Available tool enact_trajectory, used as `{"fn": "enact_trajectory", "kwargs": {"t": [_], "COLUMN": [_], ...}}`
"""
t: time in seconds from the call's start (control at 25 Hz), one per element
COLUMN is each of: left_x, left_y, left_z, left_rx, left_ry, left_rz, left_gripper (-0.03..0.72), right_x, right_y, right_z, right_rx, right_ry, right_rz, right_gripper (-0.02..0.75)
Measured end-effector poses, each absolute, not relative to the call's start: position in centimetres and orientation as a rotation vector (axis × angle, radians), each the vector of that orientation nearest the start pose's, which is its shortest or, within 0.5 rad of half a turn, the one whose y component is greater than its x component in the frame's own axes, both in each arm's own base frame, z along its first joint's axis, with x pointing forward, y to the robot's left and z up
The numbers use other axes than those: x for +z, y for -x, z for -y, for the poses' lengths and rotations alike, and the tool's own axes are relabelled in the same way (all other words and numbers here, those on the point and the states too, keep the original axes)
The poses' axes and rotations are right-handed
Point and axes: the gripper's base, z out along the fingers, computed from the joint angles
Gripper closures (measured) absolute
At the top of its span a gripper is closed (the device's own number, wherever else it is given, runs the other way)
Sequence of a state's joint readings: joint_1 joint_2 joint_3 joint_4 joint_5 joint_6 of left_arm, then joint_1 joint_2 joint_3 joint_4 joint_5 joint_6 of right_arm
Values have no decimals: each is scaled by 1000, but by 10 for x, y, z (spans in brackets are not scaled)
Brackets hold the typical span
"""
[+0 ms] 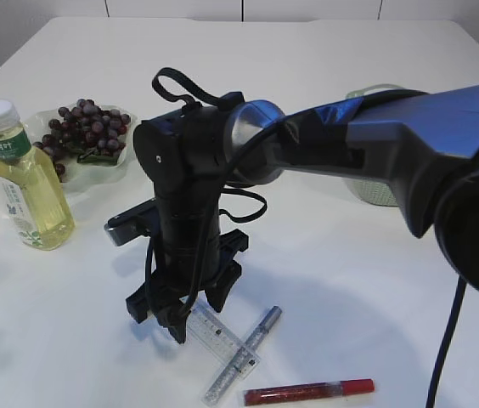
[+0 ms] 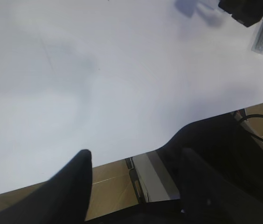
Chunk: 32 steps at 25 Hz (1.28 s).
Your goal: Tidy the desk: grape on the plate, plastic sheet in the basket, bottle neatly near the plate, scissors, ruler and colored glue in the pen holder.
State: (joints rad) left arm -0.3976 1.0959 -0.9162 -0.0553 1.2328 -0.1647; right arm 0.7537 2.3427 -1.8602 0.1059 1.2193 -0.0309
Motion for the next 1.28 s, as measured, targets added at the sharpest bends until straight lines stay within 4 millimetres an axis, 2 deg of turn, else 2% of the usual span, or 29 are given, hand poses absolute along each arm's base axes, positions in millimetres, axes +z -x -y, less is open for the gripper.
{"fn": "enact_trajectory", "kwargs": {"t": [0.52, 0.6, 0.8, 1.08, 1.28], "left_x": [302, 302, 302, 302, 303], "left_y": [-163, -163, -163, -163, -164], "left_z": [73, 73, 73, 73, 73], "left_rx": [-172, -170, -168, -160, -160], "left_ry": [-322, -323, -323, -325, -325], "left_rz": [-2898, -2898, -2897, -2896, -2894], "left_gripper": [255, 256, 256, 256, 256], "right_x": [125, 125, 124, 128, 147], "right_y": [-330, -330, -330, -333, -340], "right_z": [-322, -322, -322, -325, -337], "right_rx": [119, 119, 117, 134, 241], "right_ry": [1169, 1169, 1149, 1121, 1083], "right_rz": [-3008, -3008, -3018, -3010, -2954], "right_gripper": [238, 264, 427, 437, 437]}}
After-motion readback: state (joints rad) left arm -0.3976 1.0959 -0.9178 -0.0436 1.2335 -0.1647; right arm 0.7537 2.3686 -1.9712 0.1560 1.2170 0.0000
